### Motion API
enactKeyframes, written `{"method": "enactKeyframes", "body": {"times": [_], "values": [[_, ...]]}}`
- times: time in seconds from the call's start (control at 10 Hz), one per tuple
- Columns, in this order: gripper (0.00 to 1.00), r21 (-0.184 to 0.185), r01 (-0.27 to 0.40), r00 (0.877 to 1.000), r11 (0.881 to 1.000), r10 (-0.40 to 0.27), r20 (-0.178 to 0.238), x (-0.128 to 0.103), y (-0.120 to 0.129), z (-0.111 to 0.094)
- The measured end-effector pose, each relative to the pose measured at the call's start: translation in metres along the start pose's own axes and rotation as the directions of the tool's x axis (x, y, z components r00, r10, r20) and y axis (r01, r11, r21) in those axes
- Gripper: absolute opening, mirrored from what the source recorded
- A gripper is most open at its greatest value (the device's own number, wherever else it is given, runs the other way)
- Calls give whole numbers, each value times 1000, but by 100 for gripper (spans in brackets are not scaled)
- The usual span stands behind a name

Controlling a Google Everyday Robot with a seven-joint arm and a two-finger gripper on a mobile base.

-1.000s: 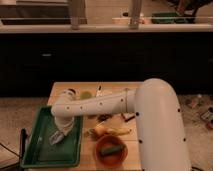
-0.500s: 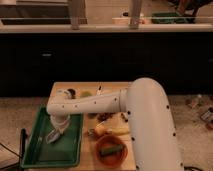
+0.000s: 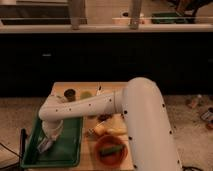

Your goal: Wipe tray with towel

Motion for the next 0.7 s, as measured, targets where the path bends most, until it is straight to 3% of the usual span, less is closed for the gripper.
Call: {"method": "enactKeyframes", "body": {"times": [0.2,0.7], "values": [[0,-32,6,1000,999,-6,1,-4,16,-5],[0,-121,-103,994,987,97,-57,35,65,-19]]}}
